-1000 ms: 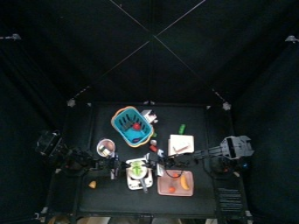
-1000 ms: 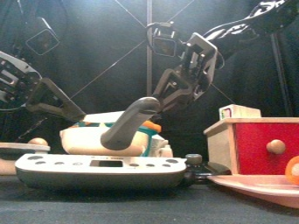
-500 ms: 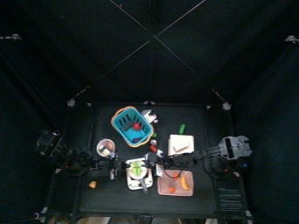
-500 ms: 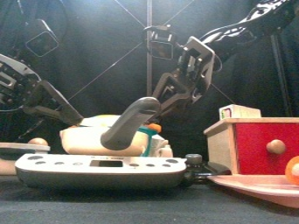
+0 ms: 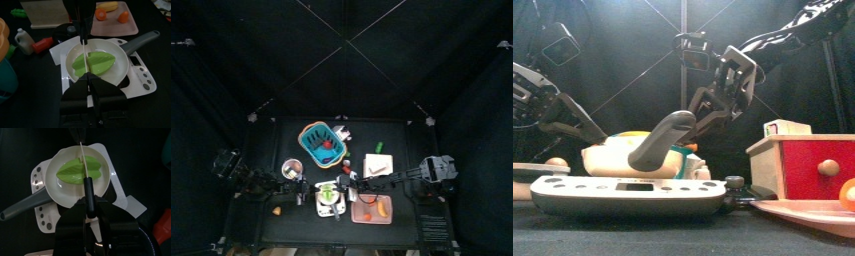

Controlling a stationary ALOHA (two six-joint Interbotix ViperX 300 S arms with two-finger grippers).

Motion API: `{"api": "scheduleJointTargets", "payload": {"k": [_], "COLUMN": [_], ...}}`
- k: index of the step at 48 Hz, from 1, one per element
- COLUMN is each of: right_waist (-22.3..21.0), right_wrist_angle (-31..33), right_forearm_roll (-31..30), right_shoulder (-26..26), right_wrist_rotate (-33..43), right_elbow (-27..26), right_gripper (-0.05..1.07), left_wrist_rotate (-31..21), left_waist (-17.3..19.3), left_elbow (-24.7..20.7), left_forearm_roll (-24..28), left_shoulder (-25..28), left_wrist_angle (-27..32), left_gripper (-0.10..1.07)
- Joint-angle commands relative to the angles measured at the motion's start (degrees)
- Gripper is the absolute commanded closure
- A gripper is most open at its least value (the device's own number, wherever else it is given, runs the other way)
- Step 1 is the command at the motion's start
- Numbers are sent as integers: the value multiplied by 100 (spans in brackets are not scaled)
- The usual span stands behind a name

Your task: Cut starfruit

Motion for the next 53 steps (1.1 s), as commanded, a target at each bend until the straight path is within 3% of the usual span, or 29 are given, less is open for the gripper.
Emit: {"api": "scheduleJointTargets", "payload": {"k": [1,8,23,53], "right_waist": [-79,-44,-26,0], "right_wrist_angle": [88,114,369,896], "right_forearm_roll": [18,18,105,343], "right_shoulder": [-88,-70,-70,-123], "right_wrist_rotate": [9,9,9,0], "right_elbow": [-114,-123,-123,-255], "right_gripper": [59,59,59,59], "left_wrist_rotate": [9,9,18,18], "left_waist": [-53,-53,-9,141], "left_elbow": [-62,-97,-281,-396], "left_forearm_roll": [26,26,35,35], "left_shoulder": [-9,-9,-9,-9], "left_wrist_angle": [-18,53,905,1230], "left_gripper": [63,63,63,64]}}
